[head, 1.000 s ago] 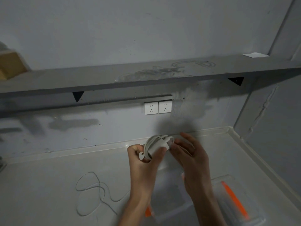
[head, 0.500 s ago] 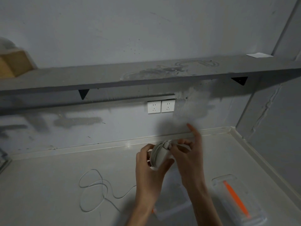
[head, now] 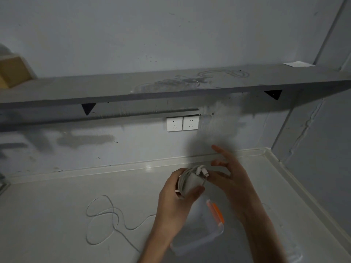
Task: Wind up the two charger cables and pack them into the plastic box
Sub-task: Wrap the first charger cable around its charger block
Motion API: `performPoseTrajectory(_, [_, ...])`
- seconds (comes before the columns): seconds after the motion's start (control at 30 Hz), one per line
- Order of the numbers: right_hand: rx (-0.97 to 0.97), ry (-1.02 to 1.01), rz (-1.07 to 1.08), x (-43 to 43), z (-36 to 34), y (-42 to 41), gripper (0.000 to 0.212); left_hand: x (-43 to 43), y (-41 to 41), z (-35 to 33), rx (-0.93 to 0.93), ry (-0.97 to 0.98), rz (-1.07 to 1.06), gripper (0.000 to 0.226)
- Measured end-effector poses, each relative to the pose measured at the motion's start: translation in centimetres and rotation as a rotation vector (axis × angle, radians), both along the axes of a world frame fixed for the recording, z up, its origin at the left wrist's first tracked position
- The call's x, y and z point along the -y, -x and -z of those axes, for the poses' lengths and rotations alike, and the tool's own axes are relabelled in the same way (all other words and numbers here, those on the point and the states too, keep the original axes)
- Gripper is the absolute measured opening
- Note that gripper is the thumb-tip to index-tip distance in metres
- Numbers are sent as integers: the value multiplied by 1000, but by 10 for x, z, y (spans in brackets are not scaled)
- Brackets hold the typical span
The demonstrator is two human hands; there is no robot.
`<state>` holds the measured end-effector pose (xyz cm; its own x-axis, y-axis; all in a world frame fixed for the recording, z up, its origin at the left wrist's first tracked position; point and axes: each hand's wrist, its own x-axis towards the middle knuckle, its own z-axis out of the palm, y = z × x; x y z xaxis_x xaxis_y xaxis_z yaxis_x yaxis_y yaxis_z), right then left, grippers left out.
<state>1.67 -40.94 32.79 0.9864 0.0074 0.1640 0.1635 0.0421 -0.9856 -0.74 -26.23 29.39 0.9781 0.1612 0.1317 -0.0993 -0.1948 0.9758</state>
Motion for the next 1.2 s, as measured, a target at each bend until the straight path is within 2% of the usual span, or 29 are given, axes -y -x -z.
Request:
performPoseTrajectory(0.1, [103, 189, -35, 20, 2, -6, 46, 17, -4, 2, -1, -25, 1, 40])
performPoseTrajectory(0.23, [315, 496, 32, 49, 5, -18, 26, 37, -13, 1, -6, -31, 38, 41])
performPoseTrajectory(0.37, [510, 629, 17, 85, 9, -24, 20, 59, -20, -4, -19, -69, 97, 40])
performPoseTrajectory(0.5, [612, 704, -49, 123, 15, -29, 17, 80, -22, -7, -69, -122, 162, 36])
performPoseTrajectory(0.57, [532, 591, -44, 141, 16, -34, 24, 93, -21, -10, -104, -114, 217, 38])
performPoseTrajectory(0.63, [367, 354, -57, 147, 21, -40, 30, 101, -22, -12, -113, -66, 256, 39])
performPoseTrajectory(0.7, [251, 101, -73, 145, 31, -43, 21, 109, -25, -14, -120, -12, 269, 39])
performPoseTrajectory(0.77, [164, -93, -79, 140, 41, -46, 14, 114, -28, -12, -138, 38, 229, 41])
performPoseTrajectory(0.83, [-21, -278, -86, 134, 45, -48, 25, 112, -29, -5, -156, 56, 144, 50])
performPoseTrajectory(0.87, [-112, -315, -93, 131, 48, -48, 29, 108, -28, 0, -171, 49, 97, 55])
performPoseTrajectory(0.97, [-331, -235, -197, 113, 70, -43, 45, 91, -20, 22, -198, -23, -5, 58])
performPoseTrajectory(1.1, [-559, -262, -402, 69, 117, -24, 35, 63, -8, 71, -235, -146, -118, 62])
performPoseTrajectory(1.2, [-651, -258, -343, 31, 160, -13, 34, 40, 4, 119, -257, -273, -172, 65])
